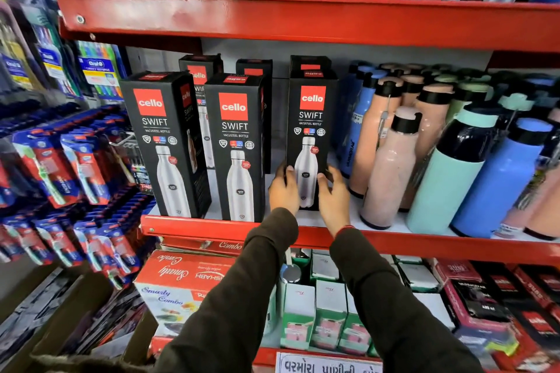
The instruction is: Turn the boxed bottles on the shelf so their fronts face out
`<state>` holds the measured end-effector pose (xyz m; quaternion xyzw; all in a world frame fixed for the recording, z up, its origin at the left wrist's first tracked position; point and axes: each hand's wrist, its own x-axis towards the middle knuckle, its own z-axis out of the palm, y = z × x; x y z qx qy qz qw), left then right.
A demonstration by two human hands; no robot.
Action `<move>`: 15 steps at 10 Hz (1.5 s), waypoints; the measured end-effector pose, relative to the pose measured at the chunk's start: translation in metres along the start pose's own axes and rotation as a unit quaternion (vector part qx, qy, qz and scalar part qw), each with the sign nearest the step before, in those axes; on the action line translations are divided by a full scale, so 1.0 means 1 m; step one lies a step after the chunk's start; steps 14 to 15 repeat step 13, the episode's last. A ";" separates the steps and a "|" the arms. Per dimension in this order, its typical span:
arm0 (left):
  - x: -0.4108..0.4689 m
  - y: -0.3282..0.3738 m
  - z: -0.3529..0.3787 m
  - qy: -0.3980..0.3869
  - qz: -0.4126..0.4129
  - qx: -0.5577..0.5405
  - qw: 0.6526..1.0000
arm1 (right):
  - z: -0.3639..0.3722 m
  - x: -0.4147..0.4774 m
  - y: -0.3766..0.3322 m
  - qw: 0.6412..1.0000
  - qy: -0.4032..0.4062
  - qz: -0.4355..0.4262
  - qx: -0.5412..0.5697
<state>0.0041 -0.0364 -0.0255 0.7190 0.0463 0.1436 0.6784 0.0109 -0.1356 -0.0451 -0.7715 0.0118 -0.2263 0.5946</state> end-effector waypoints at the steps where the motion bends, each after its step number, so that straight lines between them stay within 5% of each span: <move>1: -0.010 -0.001 -0.004 0.014 0.010 0.006 1.000 | -0.003 -0.009 0.001 1.000 0.005 -0.012 0.004; 15: -0.080 -0.001 -0.025 0.018 0.098 -0.012 0.995 | -0.045 -0.077 -0.028 0.999 0.018 -0.031 0.010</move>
